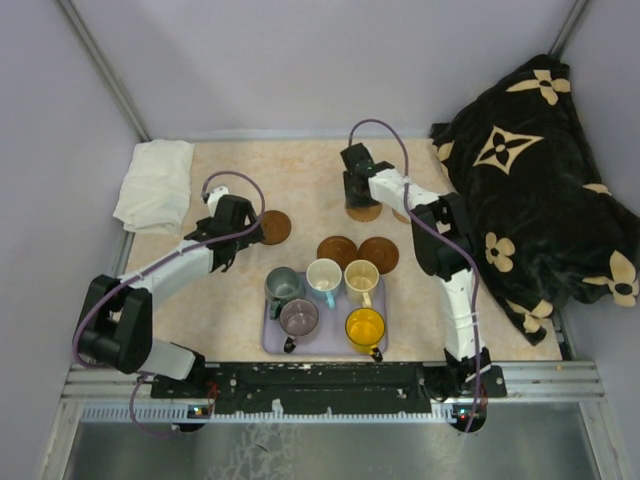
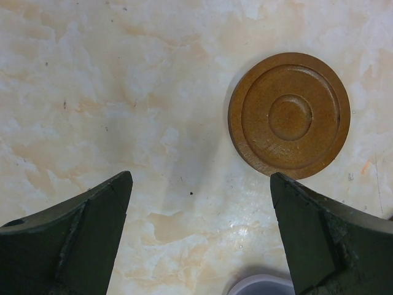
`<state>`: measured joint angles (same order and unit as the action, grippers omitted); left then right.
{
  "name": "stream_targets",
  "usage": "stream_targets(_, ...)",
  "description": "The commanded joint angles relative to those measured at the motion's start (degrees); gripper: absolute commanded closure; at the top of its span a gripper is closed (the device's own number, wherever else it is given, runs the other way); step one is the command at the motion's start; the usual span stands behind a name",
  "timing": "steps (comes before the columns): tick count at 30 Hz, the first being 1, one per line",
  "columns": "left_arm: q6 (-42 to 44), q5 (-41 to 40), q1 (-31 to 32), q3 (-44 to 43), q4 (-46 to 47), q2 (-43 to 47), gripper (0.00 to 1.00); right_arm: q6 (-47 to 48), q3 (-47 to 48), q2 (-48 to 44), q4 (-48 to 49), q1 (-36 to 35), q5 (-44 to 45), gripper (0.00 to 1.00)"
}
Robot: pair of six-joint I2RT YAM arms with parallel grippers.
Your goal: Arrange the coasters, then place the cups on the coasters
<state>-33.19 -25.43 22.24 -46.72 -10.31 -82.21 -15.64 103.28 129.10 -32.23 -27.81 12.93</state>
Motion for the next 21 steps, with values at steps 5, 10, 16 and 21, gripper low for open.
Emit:
stream_targets(5, 0.16, 0.95, -0.3, -0.4, 0.68, -1.12, 0.01, -0.31, -5.29, -2.24, -2.92, 3.0, 4.02, 0.56)
stream_targets(10, 0.32, 0.82, -0.3, -0.5, 0.73, -1.02, 0.01, -0.27, -5.55, -2.11, -2.37, 3.12, 2.76, 0.56)
stream_targets(16, 0.67, 0.34, -0.27, -1.19, 1.08, -2.06, 0.01, -0.18, -6.52, -2.32, -1.58, 2.84, 0.14, 0.57)
stream_targets(21, 0.79, -0.45, -0.31, -2.52, 1.8, -4.2, 0.01, -0.14, -7.99, -2.98, -1.28, 1.88, 0.14, 0.59)
